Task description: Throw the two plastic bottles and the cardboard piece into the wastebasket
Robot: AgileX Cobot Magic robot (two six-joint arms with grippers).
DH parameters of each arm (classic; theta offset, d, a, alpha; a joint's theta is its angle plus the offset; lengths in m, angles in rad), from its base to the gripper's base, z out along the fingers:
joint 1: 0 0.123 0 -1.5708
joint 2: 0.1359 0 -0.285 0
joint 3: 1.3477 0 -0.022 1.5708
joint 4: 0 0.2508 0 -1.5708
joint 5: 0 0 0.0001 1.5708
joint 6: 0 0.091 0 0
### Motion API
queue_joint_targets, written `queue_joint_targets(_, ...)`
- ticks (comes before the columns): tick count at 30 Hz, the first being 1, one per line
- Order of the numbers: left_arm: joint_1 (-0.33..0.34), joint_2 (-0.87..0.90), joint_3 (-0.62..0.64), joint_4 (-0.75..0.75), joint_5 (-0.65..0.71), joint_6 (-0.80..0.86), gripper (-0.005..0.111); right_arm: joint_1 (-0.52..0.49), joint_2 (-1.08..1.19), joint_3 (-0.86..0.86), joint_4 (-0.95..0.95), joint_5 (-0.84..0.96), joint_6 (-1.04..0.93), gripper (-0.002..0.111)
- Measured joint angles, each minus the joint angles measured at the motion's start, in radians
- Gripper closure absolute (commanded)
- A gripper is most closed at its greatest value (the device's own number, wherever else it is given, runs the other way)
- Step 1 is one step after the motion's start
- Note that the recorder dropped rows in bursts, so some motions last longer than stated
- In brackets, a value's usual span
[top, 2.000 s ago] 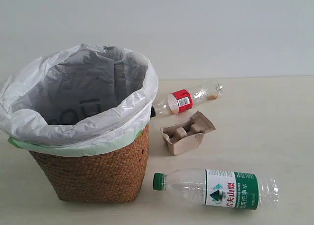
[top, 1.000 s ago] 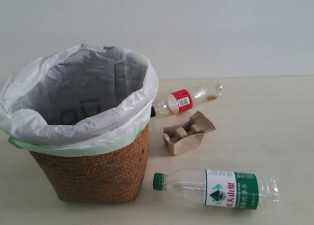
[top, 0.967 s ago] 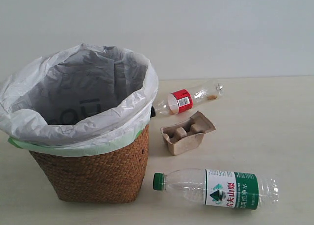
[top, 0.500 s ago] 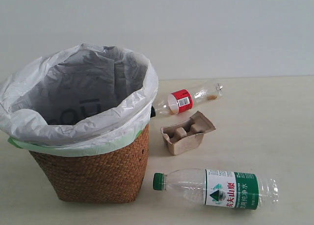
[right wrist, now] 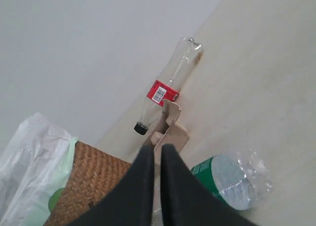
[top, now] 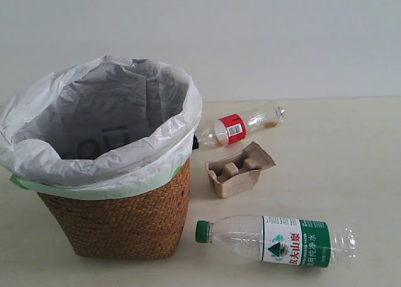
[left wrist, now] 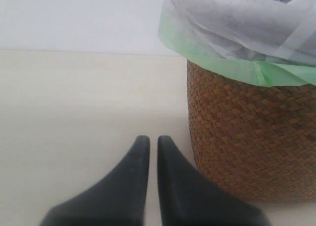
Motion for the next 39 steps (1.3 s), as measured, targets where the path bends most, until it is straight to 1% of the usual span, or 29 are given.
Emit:
queue_joint_targets(2, 0.000, 0.000, 0.000, 0.000, 0.000, 0.000, 0.101, 0.000, 0.000, -0.002, 0.040, -0.004, -0.096, 0.107)
queue_joint_targets(7, 0.000, 0.000, 0.000, 0.000, 0.000, 0.000, 0.101, 0.000, 0.029, -0.050, 0.216, 0.012, -0.370, 0.107)
queue_joint_targets(11, 0.000, 0.000, 0.000, 0.000, 0.000, 0.000, 0.101, 0.000, 0.152, -0.132, 0.350, 0.089, -0.600, 0.107)
queue_joint_targets(15, 0.000, 0.000, 0.000, 0.000, 0.000, 0.000, 0.101, 0.000, 0.334, -0.255, 0.406, 0.205, -0.825, 0.107)
queue_joint_targets(18, 0.000, 0.000, 0.000, 0.000, 0.000, 0.000, 0.101, 0.000, 0.503, -0.378, 0.406, 0.335, -0.993, 0.107)
queue_joint_targets(21, 0.000, 0.000, 0.000, 0.000, 0.000, 0.000, 0.101, 0.000, 0.663, -0.491, 0.363, 0.465, -1.102, 0.107)
queue_joint_targets(24, 0.000, 0.000, 0.000, 0.000, 0.000, 0.000, 0.101, 0.000, 0.813, -0.584, 0.298, 0.594, -1.178, 0.107)
queue_joint_targets(28, 0.000, 0.000, 0.000, 0.000, 0.000, 0.000, 0.101, 0.000, 0.979, -0.679, 0.186, 0.679, -1.223, 0.106)
queue_joint_targets(29, 0.000, 0.000, 0.000, 0.000, 0.000, 0.000, 0.101, 0.000, 1.042, -0.717, 0.149, 0.691, -1.242, 0.104)
queue_joint_targets(31, 0.000, 0.000, 0.000, 0.000, 0.000, 0.000, 0.101, 0.000, 1.091, -0.745, 0.132, 0.698, -1.287, 0.094)
queue_joint_targets(32, 0.000, 0.000, 0.000, 0.000, 0.000, 0.000, 0.101, 0.000, 1.116, -0.759, 0.125, 0.698, -1.316, 0.081)
queue_joint_targets(33, 0.000, 0.000, 0.000, 0.000, 0.000, 0.000, 0.101, 0.000, 1.163, -0.786, 0.110, 0.704, -1.378, 0.074)
queue_joint_targets(34, 0.000, 0.000, 0.000, 0.000, 0.000, 0.000, 0.101, 0.000, 1.180, -0.794, 0.102, 0.706, -1.403, 0.062)
queue_joint_targets(36, 0.000, 0.000, 0.000, 0.000, 0.000, 0.000, 0.101, 0.000, 1.241, -0.818, 0.091, 0.706, -1.485, 0.054)
queue_joint_targets(38, 0.000, 0.000, 0.000, 0.000, 0.000, 0.000, 0.101, 0.017, 1.289, -0.831, 0.085, 0.681, -1.547, 0.054)
queue_joint_targets(39, 0.000, 0.000, 0.000, 0.000, 0.000, 0.000, 0.101, 0.054, 1.316, -0.835, 0.076, 0.637, -1.585, 0.054)
